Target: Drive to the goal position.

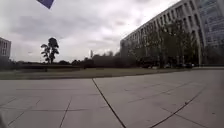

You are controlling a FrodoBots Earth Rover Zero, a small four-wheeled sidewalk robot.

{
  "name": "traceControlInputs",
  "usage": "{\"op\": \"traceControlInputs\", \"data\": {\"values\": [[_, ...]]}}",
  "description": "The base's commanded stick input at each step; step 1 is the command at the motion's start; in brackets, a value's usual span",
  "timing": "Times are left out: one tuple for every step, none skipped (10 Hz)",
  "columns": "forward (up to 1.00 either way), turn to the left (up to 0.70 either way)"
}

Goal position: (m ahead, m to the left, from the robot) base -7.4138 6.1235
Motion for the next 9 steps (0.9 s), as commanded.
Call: {"op": "traceControlInputs", "data": {"values": [[0.00,0.00],[0.00,0.00],[0.00,0.00],[0.00,0.00],[0.56,0.01],[0.70,0.01],[0.70,0.01],[0.70,0.01],[0.62,0.09]]}}
